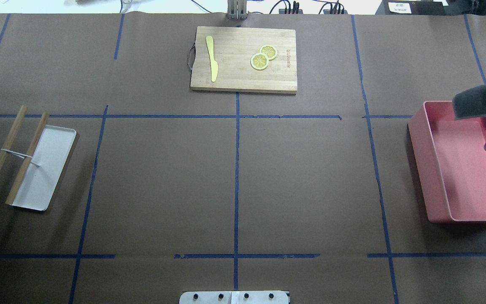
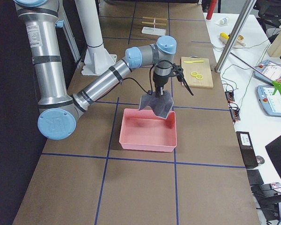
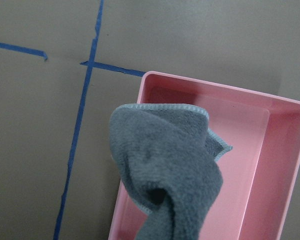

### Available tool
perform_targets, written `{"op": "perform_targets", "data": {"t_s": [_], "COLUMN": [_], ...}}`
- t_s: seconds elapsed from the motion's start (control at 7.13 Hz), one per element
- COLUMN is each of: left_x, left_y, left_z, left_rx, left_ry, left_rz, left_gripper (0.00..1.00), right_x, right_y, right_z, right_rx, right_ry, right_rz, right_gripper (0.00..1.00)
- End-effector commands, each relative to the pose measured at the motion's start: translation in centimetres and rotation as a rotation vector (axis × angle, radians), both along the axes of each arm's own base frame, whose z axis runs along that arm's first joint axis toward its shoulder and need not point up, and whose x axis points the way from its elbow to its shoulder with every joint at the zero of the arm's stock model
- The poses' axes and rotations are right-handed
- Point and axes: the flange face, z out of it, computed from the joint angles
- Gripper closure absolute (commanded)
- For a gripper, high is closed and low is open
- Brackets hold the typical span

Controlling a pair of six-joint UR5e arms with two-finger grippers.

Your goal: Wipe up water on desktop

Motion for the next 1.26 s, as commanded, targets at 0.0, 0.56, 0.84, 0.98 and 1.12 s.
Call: {"op": "perform_targets", "data": {"t_s": [0.0, 0.56, 0.84, 0.98, 1.12], "left_x": [-0.1, 0.0, 0.0, 0.0, 0.0], "left_y": [0.2, 0.5, 0.6, 1.1, 1.2], "left_z": [0.6, 0.9, 1.0, 1.4, 1.6], "left_rx": [-0.009, -0.014, -0.018, -0.018, -0.007], "left_ry": [0.005, 0.005, 0.005, 0.005, 0.001], "left_rz": [-0.001, -0.001, -0.001, -0.001, -0.007], "left_gripper": [0.00, 0.00, 0.00, 0.00, 0.00], "right_x": [0.1, 2.4, 5.6, 8.0, 9.7], "right_y": [-0.5, 0.0, -0.7, -1.4, -1.9], "right_z": [2.7, 5.5, 9.6, 13.3, 17.4], "right_rx": [-0.038, -0.092, -0.065, -0.069, -0.035], "right_ry": [0.011, 0.023, -0.018, -0.070, -0.086], "right_rz": [-0.014, 0.035, 0.108, 0.145, 0.122], "right_gripper": [0.14, 0.00, 0.00, 0.00, 0.00]}}
